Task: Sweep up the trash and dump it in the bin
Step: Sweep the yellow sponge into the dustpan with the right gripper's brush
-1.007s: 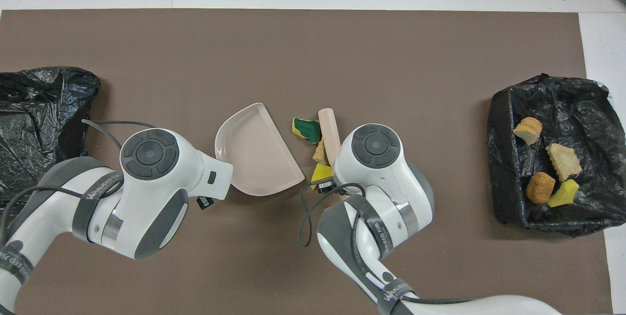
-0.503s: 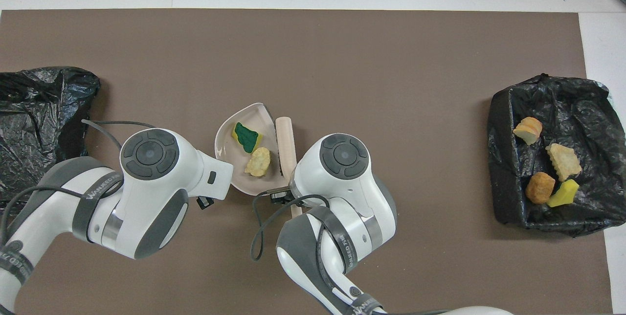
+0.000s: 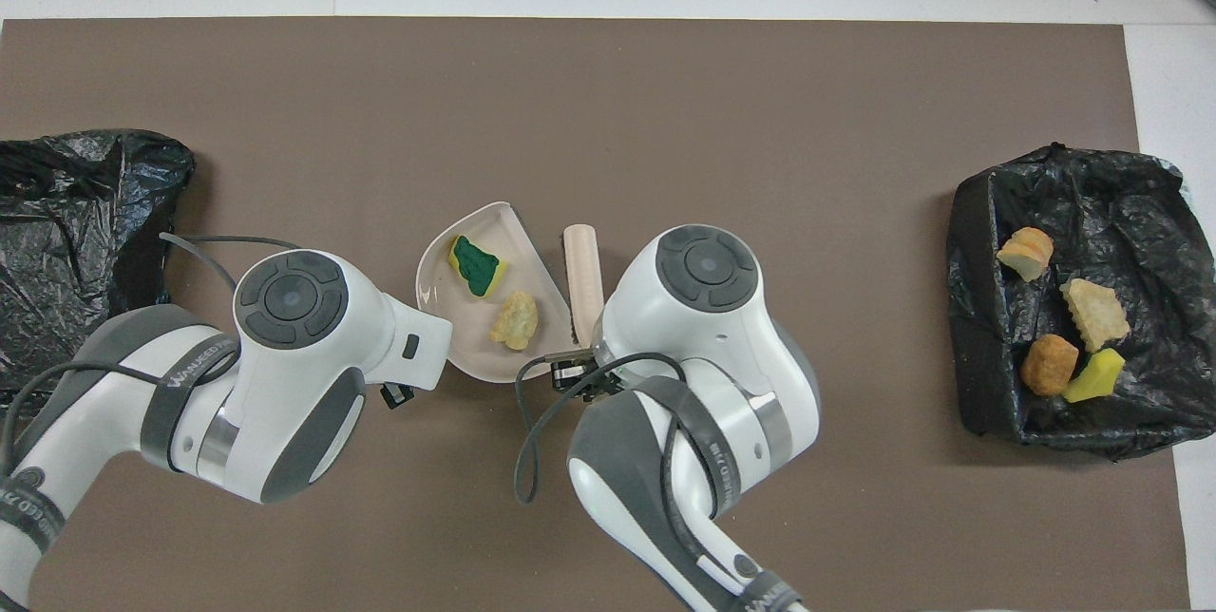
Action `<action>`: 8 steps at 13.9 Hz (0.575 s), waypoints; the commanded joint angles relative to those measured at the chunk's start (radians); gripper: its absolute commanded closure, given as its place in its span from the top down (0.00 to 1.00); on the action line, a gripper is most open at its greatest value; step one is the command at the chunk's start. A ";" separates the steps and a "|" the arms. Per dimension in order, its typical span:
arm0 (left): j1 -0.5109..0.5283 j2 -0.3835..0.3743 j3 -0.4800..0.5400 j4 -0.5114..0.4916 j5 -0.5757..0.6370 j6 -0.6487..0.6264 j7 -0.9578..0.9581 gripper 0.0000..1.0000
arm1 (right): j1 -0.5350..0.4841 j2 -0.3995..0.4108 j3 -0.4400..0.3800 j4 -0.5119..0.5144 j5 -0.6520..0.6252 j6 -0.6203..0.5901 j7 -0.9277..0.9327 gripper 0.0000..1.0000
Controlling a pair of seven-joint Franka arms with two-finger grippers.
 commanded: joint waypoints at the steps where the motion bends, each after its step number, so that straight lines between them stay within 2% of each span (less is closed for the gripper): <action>1: -0.005 -0.032 0.007 -0.022 0.023 -0.028 0.035 0.00 | -0.011 -0.106 0.011 -0.143 -0.063 0.006 0.108 0.00; 4: -0.005 -0.032 0.007 -0.025 0.024 -0.015 0.070 0.00 | -0.015 -0.219 0.014 -0.350 -0.082 0.096 0.094 0.00; 5: -0.002 -0.030 0.007 -0.027 0.036 0.014 0.129 0.00 | -0.013 -0.229 0.016 -0.384 -0.082 0.119 0.094 0.00; 8: 0.001 -0.027 0.008 -0.030 0.043 0.051 0.204 0.00 | 0.024 -0.160 0.020 -0.384 -0.082 0.248 0.088 0.00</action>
